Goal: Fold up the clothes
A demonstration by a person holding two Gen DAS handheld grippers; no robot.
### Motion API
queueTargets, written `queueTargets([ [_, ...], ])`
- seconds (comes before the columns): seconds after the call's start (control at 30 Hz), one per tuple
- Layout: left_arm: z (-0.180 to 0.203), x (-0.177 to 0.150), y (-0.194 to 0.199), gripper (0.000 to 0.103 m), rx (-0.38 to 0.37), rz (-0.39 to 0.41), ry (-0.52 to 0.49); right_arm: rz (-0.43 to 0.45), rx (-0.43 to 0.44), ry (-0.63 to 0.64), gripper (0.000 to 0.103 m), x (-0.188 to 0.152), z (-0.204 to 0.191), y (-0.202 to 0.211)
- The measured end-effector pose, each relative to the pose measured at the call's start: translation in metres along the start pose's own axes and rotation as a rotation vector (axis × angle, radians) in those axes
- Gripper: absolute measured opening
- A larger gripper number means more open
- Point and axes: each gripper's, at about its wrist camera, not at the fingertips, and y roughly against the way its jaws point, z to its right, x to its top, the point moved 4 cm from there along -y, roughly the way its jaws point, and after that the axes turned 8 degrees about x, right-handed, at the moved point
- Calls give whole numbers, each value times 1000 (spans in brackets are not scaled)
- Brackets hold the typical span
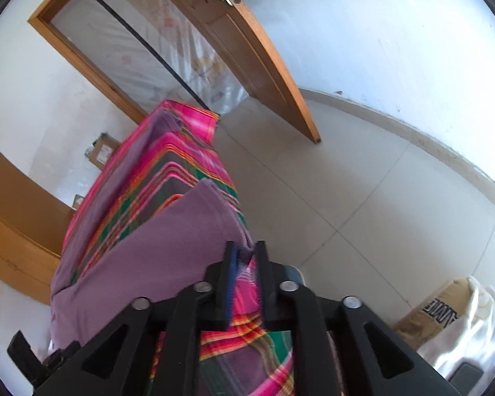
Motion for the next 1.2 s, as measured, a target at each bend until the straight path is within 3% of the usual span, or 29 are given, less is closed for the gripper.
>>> queueTargets([
  [0.1, 4, 3, 4, 11, -2, 20, -12, 12, 29, 26, 38, 17, -2, -5],
  [0.17, 2, 7, 4, 11, 8, 30, -4, 12, 71, 51, 38, 29, -6, -11],
  [0.53, -14, 5, -4, 11, 61, 11, 48, -195, 268, 158, 39, 42, -23, -90],
  [0.6, -15, 5, -6, 11, 65, 8, 52, -204, 299, 164, 8, 44, -25, -97],
  [0.63, -15, 5, -7, 11, 64, 10, 53, -190, 311, 159, 8, 46, -26, -96],
  [0.8, -16, 6, -8, 11, 66, 14, 59, -119, 285, 142, 5, 60, -21, -92],
  [0.93, -16, 7, -9, 11, 69, 17, 63, -105, 186, 141, 2, 62, -12, -93],
  [1.0, -14, 6, -8, 11, 68, 16, 63, -86, 134, 118, 6, 64, -5, -90],
  [1.07, -10, 6, -8, 11, 52, 14, 56, -60, 141, 146, 6, 65, -10, -80],
  [1.2, 7, 7, -11, 11, 19, 15, 19, -64, 215, 329, 9, 40, -67, -68],
])
